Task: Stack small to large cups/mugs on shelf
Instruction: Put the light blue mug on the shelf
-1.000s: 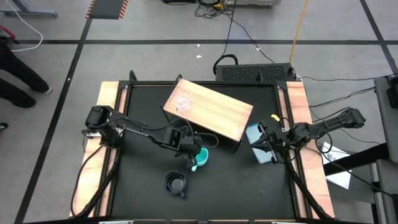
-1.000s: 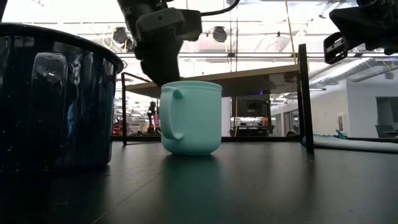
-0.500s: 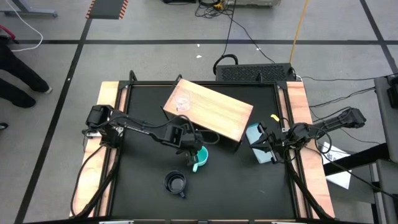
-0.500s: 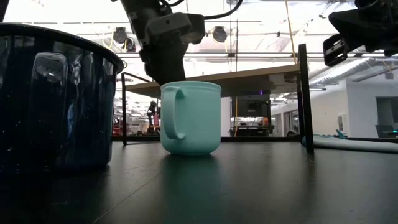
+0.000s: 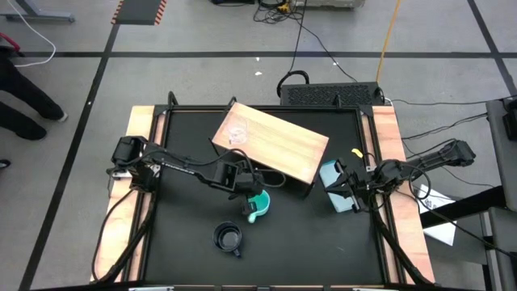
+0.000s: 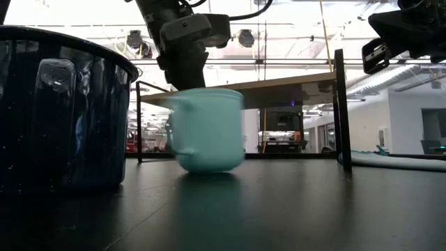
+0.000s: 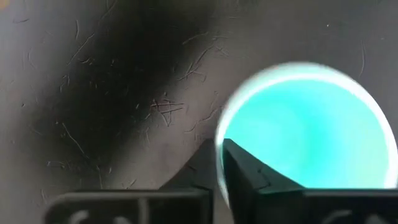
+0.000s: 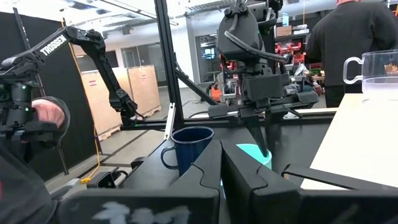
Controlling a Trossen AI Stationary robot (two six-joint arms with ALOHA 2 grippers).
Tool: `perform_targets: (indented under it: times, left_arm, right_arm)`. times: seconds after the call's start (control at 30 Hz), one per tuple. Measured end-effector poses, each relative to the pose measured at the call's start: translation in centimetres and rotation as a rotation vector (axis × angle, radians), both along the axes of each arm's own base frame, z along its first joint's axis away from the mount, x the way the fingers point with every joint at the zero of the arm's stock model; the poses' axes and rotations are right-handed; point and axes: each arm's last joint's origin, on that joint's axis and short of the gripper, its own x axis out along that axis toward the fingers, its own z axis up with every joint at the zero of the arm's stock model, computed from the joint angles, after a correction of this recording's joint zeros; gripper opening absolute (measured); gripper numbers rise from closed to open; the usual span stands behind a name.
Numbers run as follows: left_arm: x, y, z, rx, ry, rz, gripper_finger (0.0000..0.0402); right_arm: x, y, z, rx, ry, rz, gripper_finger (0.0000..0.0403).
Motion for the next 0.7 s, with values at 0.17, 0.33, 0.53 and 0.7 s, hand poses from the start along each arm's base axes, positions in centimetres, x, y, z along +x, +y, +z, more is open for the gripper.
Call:
perform_targets:
  times: [0.17,0.33,0.53,0.7]
  left_arm:
    - [0.0,-0.1,0.0,0.001,0.003,-0.033,0.0013]
    - [0.0,-0.3,0.1,0.022,-0.003,-0.051,0.0006]
    - [0.0,-0.4,0.1,0.026,-0.006,-0.059,0.0005]
    - [-0.5,-0.3,1.4,0.038,-0.033,-0.072,0.0003]
  right_arm:
    - [0.0,0.0,0.0,0.007,0.001,0.0,0.0]
    - [0.0,0.0,0.0,0.007,0.001,0.0,0.0]
    - [0.0,0.0,0.0,0.007,0.001,0.0,0.0]
    - [0.0,0.0,0.0,0.007,0.001,0.0,0.0]
